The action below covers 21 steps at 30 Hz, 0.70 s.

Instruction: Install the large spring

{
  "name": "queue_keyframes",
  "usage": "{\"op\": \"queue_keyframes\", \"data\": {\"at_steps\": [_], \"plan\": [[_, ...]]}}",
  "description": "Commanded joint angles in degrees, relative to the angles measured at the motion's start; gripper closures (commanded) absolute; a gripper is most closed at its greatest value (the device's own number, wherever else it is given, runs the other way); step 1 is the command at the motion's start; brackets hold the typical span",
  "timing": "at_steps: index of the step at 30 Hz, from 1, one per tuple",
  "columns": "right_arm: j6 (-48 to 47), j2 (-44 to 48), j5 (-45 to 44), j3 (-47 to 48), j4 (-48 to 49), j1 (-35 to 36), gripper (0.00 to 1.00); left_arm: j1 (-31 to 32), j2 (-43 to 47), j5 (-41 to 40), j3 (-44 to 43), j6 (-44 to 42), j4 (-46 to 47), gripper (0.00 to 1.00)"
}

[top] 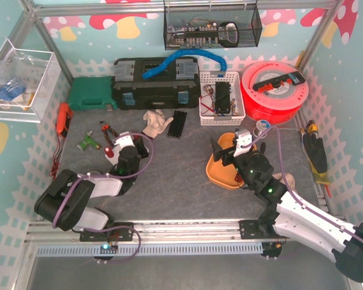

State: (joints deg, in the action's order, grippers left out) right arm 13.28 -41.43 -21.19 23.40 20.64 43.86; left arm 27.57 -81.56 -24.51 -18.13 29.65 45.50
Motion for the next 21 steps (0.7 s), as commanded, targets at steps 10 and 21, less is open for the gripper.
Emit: {"op": "queue_keyframes", "data": {"at_steps": [10, 21], "plan": [[-0.4, 0.6, 0.1, -0.7, 1.3, -0.4, 0.01, -0.6, -1.0, -0.7, -0.1, 0.4, 1.4, 1.00], [-0.2, 0.7, 0.5, -0.8, 1.4, -0.7, 0.01, 1.8, -2.7, -1.9, 0.5, 1.3, 1.9, 1.00]]}}
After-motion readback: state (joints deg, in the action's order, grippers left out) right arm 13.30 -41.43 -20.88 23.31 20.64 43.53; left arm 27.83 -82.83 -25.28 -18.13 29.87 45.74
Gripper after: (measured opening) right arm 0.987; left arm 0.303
